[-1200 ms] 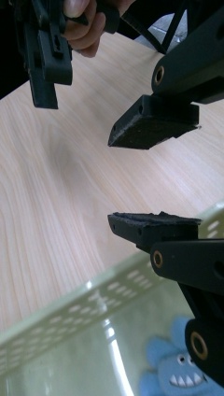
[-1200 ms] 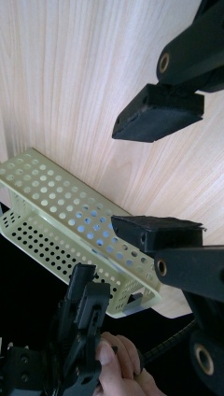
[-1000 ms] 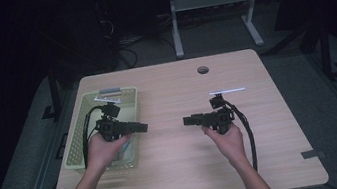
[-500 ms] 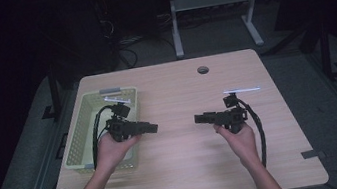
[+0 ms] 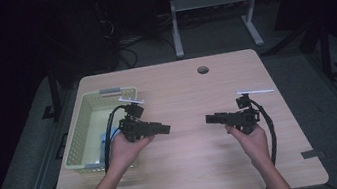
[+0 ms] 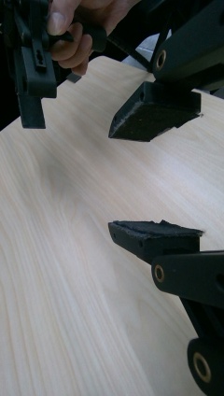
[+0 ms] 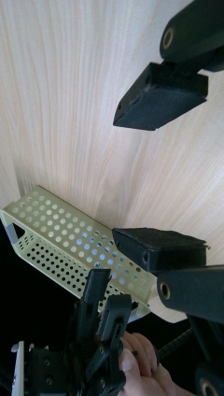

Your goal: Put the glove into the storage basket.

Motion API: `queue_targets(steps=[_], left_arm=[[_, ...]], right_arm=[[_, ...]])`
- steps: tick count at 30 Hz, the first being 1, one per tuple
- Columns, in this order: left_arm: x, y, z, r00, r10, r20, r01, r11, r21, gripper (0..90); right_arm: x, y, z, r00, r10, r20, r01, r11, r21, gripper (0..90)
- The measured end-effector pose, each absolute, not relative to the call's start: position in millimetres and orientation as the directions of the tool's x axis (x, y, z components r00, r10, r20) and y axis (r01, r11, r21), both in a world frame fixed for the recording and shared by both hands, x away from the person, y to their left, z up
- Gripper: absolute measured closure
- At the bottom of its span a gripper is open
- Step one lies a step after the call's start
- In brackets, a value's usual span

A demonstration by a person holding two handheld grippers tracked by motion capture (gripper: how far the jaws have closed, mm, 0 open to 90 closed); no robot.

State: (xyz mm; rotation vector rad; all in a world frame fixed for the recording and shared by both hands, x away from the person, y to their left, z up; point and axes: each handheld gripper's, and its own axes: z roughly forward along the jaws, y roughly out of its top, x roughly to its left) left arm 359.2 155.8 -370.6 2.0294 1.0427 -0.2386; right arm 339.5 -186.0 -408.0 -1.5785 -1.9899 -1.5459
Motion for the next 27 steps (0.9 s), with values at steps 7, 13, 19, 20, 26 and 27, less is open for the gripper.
queue_targets(steps=[7,13,19,20,26,27], left_arm=[[355,145,-372,0.647,0.574,-0.502,0.741,-0.317,0.592,46.6],[353,138,-378,0.648,0.567,-0.508,0.743,-0.325,0.585,43.2],[348,133,-382,0.655,0.54,-0.528,0.741,-0.326,0.587,40.9],[346,132,-383,0.653,0.539,-0.532,0.742,-0.318,0.59,40.8],[339,126,-386,0.67,0.519,-0.532,0.731,-0.335,0.594,40.2],[338,125,-386,0.675,0.516,-0.527,0.726,-0.341,0.597,40.1]], right_arm=[[334,-197,-414,-0.418,0.619,0.665,0.796,-0.103,0.596,38.0],[330,-206,-416,-0.409,0.621,0.669,0.8,-0.108,0.59,37.2],[325,-217,-422,-0.408,0.624,0.666,0.798,-0.11,0.592,36.3],[324,-219,-423,-0.403,0.624,0.669,0.8,-0.116,0.589,36.3],[317,-232,-432,-0.376,0.631,0.678,0.805,-0.139,0.576,36.3],[316,-234,-433,-0.371,0.631,0.681,0.807,-0.144,0.573,36.3]])
